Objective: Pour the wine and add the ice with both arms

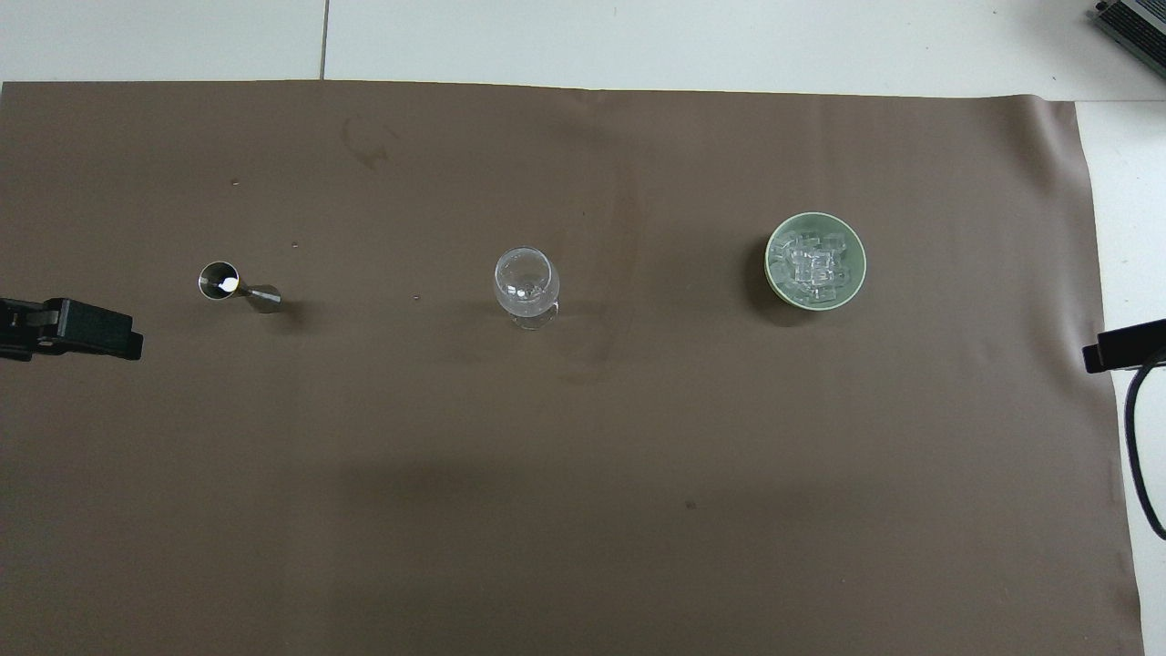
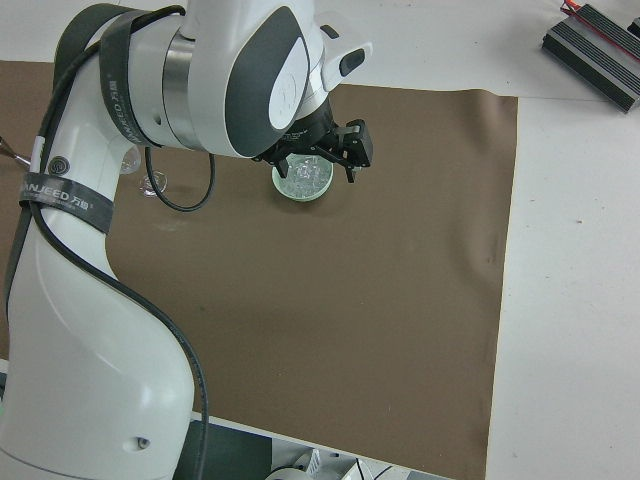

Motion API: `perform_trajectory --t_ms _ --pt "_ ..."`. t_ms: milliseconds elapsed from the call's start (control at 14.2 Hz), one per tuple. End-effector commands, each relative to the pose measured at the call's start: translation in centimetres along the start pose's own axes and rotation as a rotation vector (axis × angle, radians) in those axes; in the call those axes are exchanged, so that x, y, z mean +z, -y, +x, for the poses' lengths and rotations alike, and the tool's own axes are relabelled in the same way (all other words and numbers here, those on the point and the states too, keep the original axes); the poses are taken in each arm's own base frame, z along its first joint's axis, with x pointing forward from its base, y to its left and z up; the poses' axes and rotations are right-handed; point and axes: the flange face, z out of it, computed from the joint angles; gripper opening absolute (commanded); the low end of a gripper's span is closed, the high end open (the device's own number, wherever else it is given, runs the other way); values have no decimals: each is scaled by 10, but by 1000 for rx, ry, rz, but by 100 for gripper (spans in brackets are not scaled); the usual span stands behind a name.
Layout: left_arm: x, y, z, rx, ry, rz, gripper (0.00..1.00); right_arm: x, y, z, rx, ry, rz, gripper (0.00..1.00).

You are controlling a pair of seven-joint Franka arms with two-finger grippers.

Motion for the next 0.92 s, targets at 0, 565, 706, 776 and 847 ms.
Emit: perform_trajectory --t_ms 0,565,706,776,847 --pt "-4 2 -7 6 -4 18 100 -3 1 -4 -10 -3 12 100" --pt "-4 4 -7 -9 -3 15 100 -3 1 -4 -10 -3 12 100" --pt "-4 5 -7 -12 -3 14 100 -3 1 -4 -10 -3 12 100" --pt "-4 5 -7 -13 -3 14 100 -3 1 -4 -10 -3 11 100" --pt "-4 5 -7 -13 -3 14 100 -3 1 -4 -10 -3 12 100"
